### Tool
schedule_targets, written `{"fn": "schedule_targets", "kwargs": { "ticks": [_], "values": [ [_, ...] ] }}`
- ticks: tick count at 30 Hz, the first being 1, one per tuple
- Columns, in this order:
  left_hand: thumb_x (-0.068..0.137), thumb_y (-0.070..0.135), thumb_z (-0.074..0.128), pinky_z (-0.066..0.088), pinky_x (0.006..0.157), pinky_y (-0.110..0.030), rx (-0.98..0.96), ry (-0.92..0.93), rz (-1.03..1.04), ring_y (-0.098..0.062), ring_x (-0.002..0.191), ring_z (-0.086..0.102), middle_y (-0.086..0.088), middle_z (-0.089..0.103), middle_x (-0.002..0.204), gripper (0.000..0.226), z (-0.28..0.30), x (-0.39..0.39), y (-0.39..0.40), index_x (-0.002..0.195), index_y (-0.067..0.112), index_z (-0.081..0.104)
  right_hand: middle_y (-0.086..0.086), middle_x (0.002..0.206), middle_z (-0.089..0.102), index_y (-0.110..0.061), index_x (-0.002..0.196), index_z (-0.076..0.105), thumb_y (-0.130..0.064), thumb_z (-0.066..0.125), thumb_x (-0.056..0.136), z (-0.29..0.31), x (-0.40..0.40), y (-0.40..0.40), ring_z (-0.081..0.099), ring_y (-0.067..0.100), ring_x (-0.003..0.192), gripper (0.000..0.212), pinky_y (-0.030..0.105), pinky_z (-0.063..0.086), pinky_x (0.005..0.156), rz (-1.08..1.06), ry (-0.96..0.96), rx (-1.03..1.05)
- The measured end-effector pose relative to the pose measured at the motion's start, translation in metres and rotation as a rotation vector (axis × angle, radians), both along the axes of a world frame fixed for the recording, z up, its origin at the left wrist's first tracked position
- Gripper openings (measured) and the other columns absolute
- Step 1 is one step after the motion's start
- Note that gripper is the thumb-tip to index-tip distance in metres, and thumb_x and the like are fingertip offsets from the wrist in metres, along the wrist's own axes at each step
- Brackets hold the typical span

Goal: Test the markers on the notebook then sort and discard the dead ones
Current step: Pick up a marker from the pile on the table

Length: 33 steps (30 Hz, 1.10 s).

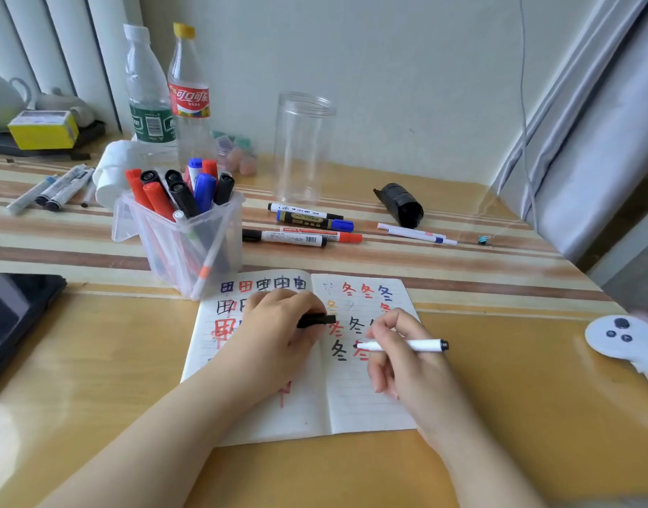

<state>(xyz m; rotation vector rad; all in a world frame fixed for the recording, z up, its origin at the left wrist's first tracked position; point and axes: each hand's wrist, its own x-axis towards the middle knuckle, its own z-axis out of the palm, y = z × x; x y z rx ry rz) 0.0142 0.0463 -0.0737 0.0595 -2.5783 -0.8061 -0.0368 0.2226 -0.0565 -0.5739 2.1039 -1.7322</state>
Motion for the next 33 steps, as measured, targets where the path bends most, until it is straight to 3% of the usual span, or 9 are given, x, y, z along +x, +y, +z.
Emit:
{"fn": "schedule_targets", "kwargs": {
  "ticks": [2,6,9,14,21,25,33],
  "values": [
    [0.082,0.025,0.051,0.024,0.089,-0.025,-0.020,-0.011,-0.004,-0.009,0.088,0.042,0.017,0.051,0.087,0.016,-0.003,-0.001,0.000,0.095,0.026,0.060,0.000,0.045,0.051,-0.022,0.068,0.047,-0.035,0.049,0.081,-0.003,0.002,-0.001,0.040,0.011,0.044,0.018,0.020,0.034,0.048,0.001,0.109,0.094],
    [0.080,0.023,0.050,0.023,0.089,-0.024,-0.015,-0.027,-0.011,-0.007,0.090,0.043,0.015,0.053,0.091,0.020,-0.004,-0.001,0.000,0.097,0.026,0.061,0.001,0.048,0.048,-0.019,0.063,0.046,-0.028,0.061,0.084,-0.007,0.003,0.000,0.038,0.015,0.047,0.027,0.028,0.033,0.048,-0.027,0.235,0.150],
    [0.078,0.027,0.045,0.021,0.087,-0.021,-0.025,-0.031,-0.009,-0.009,0.094,0.047,0.014,0.058,0.093,0.024,-0.005,-0.002,-0.001,0.097,0.027,0.060,-0.007,0.042,0.039,-0.021,0.062,0.042,-0.015,0.064,0.081,-0.010,0.003,0.000,0.030,0.011,0.042,0.030,0.026,0.028,0.045,-0.051,0.278,0.184],
    [0.077,0.026,0.046,0.022,0.086,-0.023,-0.009,-0.009,-0.004,-0.003,0.085,0.042,0.018,0.053,0.087,0.022,-0.007,-0.002,0.000,0.094,0.026,0.060,-0.007,0.044,0.033,-0.021,0.060,0.038,-0.014,0.064,0.083,-0.012,0.004,-0.002,0.027,0.008,0.044,0.035,0.020,0.024,0.044,-0.030,0.381,0.235],
    [0.077,0.027,0.047,0.022,0.087,-0.023,0.001,-0.022,0.005,-0.004,0.086,0.041,0.018,0.051,0.086,0.022,-0.006,-0.002,-0.001,0.095,0.026,0.061,-0.007,0.042,0.031,-0.022,0.057,0.037,-0.013,0.062,0.084,-0.009,0.005,-0.001,0.024,0.009,0.042,0.038,0.020,0.022,0.044,0.014,0.323,0.246],
    [0.078,0.030,0.045,0.024,0.092,-0.025,0.020,-0.048,0.005,-0.009,0.092,0.045,0.013,0.056,0.094,0.024,-0.006,-0.001,-0.001,0.096,0.028,0.060,-0.004,0.045,0.037,-0.021,0.058,0.038,-0.023,0.062,0.081,-0.010,0.003,0.000,0.027,0.010,0.044,0.033,0.023,0.026,0.045,-0.019,0.318,0.222],
    [0.075,0.030,0.045,0.021,0.087,-0.023,0.013,-0.020,0.013,-0.002,0.087,0.040,0.017,0.054,0.090,0.026,-0.007,-0.002,0.000,0.095,0.026,0.060,-0.008,0.040,0.030,-0.023,0.054,0.038,-0.009,0.061,0.082,-0.010,0.004,-0.001,0.024,0.009,0.040,0.039,0.015,0.021,0.042,-0.003,0.304,0.247]
  ]
}}
